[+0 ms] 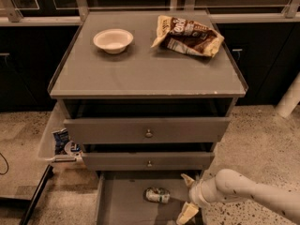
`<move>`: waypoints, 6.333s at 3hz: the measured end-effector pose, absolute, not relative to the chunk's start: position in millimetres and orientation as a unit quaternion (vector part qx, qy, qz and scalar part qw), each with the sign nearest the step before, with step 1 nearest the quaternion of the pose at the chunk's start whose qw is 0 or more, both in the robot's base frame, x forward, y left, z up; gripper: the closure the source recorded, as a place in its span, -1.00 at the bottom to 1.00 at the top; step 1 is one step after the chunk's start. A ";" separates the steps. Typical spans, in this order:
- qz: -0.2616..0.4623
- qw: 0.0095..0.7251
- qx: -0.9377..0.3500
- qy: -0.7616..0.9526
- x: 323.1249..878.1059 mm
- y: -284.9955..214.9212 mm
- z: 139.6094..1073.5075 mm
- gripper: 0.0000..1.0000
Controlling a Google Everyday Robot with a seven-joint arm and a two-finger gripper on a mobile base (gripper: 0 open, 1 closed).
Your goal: Pick 7up can from bottom drawer and place on counter
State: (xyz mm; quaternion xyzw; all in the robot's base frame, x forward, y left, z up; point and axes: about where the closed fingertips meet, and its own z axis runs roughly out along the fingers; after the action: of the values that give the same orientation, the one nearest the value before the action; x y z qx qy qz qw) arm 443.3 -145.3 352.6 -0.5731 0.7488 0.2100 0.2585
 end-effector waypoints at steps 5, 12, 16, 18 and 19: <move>0.229 0.295 -0.547 0.749 471.2 -129.1 287.8 -1.00; 0.175 0.339 -0.596 0.707 531.3 -87.7 144.1 -1.00; 0.196 0.339 -0.583 0.712 534.2 -81.1 135.4 0.67; 0.214 0.327 -0.577 0.717 507.5 -98.7 161.4 1.00; 0.221 0.343 -0.587 0.700 490.0 -111.3 224.9 1.00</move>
Offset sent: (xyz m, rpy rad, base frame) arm 0.0283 0.0164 -0.0487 0.1237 -0.0276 -0.0510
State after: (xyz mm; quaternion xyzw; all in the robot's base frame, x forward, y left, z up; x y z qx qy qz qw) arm 490.0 -111.3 224.9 -0.5868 0.6996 0.2207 0.3427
